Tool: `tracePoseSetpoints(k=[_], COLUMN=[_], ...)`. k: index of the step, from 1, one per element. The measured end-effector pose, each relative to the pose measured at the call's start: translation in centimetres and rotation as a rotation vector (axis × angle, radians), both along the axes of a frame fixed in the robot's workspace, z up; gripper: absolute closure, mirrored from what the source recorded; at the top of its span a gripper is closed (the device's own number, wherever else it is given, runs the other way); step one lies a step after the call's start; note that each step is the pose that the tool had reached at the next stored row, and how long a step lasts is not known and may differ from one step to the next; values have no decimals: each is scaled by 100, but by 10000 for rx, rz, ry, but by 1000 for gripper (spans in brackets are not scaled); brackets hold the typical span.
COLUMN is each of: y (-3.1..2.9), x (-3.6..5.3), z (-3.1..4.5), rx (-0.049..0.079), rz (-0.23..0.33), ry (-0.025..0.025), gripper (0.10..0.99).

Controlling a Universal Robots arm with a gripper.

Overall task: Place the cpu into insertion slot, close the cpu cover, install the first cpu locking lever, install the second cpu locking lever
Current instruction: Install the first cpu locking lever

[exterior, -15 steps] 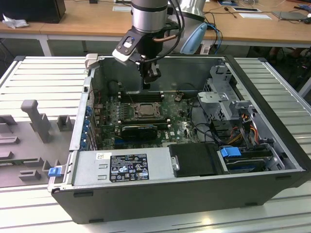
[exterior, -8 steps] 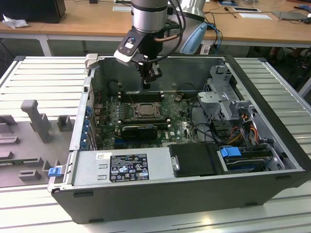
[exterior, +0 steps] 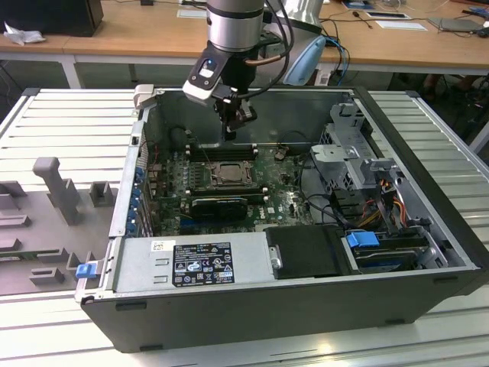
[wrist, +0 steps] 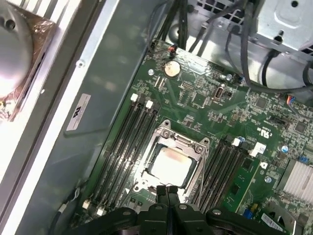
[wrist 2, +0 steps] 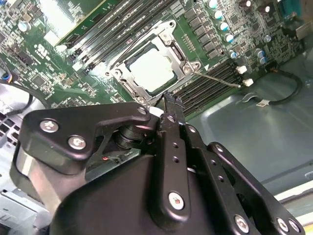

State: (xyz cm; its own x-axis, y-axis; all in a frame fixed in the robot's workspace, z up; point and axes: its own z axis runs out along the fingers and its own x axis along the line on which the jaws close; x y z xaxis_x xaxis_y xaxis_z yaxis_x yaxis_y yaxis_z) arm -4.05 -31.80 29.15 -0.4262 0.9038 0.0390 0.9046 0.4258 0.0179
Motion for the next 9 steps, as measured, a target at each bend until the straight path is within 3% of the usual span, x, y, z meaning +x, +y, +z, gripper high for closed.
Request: tracePoseSetpoints(k=[9], y=[0], x=[0], z=[0], rx=[0], rz=[1096], ry=[0], gripper=[980])
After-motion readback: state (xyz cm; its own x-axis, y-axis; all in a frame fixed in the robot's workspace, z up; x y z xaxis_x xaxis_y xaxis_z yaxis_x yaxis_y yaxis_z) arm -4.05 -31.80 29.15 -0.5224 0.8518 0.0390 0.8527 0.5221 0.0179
